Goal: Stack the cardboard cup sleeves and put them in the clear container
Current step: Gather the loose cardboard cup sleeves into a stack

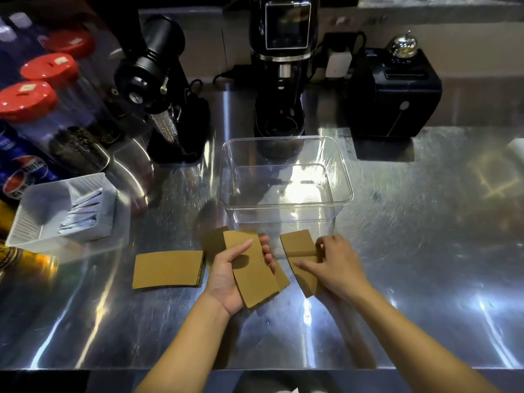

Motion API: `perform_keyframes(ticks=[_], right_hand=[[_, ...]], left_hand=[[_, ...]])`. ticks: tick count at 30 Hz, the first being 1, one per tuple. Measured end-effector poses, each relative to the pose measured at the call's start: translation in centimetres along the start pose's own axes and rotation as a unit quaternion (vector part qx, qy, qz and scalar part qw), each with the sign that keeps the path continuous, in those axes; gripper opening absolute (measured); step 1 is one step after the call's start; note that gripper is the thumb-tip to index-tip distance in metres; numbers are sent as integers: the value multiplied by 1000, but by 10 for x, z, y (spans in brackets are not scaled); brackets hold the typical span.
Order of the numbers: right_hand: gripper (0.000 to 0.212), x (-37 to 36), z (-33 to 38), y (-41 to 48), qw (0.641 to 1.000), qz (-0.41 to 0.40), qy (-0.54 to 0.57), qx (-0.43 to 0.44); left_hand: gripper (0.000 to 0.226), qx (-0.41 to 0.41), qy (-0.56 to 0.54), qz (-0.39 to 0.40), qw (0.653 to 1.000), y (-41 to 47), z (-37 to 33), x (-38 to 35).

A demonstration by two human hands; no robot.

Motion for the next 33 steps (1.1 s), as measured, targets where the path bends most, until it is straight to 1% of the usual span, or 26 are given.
perform_keyframes(ticks=[2, 5, 8, 10, 12, 13, 15, 18, 19, 21, 22, 24, 26, 28, 30, 33], right_hand=[[76, -7, -1, -7, 998, 5, -69, 3], [95, -14, -2, -14, 994, 18, -111, 7], [97, -13, -4, -15, 994, 30, -104, -32], [85, -10, -4, -13, 993, 31, -96, -57], [61, -6, -4, -11, 995, 25, -71, -58], [47, -4, -5, -11, 998, 28, -33, -53], [26, -1, -8, -11, 994, 51, 87, -50], [9, 4, -10, -10, 965, 54, 251, -48], [6, 6, -8, -11, 948, 49, 312, -48], [13, 8, -2, -13, 908, 39, 413, -56], [16, 8, 2, -14, 896, 37, 438, -58], [19, 5, 12, -16, 886, 48, 459, -50], [19, -1, 23, -19, 879, 68, 470, -37], [17, -7, 32, -21, 879, 81, 468, -30], [12, -12, 39, -24, 886, 87, 455, -22], [5, -17, 47, -27, 902, 73, 426, -1]], left_hand=[[39, -4, -17, -6, 1000, 3, 1, -1], [34, -1, -33, -8, 999, 6, 2, -1], [32, 11, -46, -15, 999, 8, 4, -2], [34, 16, -48, -23, 998, 9, 6, -5], [36, 13, -46, -33, 998, 11, 8, -6], [36, 11, -42, -38, 998, 12, 9, -7], [36, 8, -36, -42, 998, 11, 10, -9], [35, -7, -29, -51, 998, 11, 11, -10], [34, -12, -29, -52, 998, 11, 11, -10], [30, -17, -28, -46, 998, 11, 12, -11], [28, -19, -21, -44, 999, 10, 12, -12], [28, -19, 1, -48, 999, 10, 13, -13], [34, -16, 6, -52, 999, 9, 15, -13], [35, -14, -1, -46, 999, 8, 17, -15], [30, -14, -4, -33, 999, 6, 17, -16], [27, -11, -13, -15, 1000, 5, 19, -13]])
Point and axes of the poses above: each hand's wrist, its own y-axis towards the middle knuckle, its own x-axis out of the back of the hand, z = x × y, the point moved 1 cm from there along y, towards the middle knuckle, and after that the axes turned 6 degrees about y, right-handed, at the moved point
